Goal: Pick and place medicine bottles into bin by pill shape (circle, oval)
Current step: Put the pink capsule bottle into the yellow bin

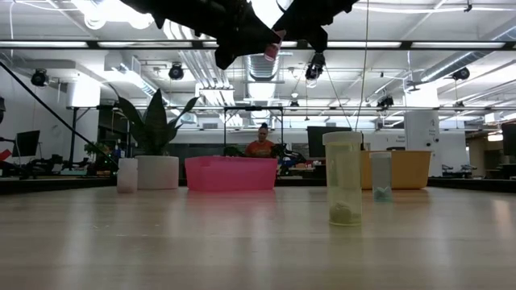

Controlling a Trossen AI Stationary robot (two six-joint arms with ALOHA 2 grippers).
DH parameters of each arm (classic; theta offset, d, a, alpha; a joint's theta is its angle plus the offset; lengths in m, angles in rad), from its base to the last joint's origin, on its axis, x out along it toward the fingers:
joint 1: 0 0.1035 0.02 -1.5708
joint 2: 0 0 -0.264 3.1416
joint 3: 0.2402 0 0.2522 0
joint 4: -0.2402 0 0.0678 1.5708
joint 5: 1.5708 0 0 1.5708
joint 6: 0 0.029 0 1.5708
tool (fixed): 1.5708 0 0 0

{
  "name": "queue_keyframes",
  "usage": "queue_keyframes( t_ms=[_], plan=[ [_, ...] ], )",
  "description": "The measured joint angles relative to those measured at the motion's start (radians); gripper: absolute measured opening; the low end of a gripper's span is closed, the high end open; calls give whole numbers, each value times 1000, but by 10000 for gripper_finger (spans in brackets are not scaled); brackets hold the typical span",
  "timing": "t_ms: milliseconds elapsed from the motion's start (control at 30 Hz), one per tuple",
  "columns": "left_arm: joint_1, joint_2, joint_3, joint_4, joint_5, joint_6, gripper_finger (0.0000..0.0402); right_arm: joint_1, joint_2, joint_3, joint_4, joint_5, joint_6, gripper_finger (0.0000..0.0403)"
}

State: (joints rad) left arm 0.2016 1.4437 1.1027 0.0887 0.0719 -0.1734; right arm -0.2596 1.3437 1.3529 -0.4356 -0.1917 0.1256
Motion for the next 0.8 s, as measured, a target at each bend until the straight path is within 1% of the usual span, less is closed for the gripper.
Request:
queue_keyframes(
  t_ms=[233, 367, 533, 700, 800],
  plan=[
    [0, -20, 0, 12, 0, -3, 169, -3, -2, -1, -40, 12, -7, 105],
    [0, -28, 0, 1, 1, -3, 202, -22, -12, -1, -71, 31, -13, 107],
    [0, -57, 0, 2, 0, -3, 214, -73, -34, -13, -158, 125, -22, 108],
    [2, -88, -1, -2, -2, -3, 214, -157, -68, -83, -168, 179, 5, 108],
    [2, -99, -1, -2, -30, -3, 214, -204, -88, -136, -167, 224, 35, 109]
  ],
)
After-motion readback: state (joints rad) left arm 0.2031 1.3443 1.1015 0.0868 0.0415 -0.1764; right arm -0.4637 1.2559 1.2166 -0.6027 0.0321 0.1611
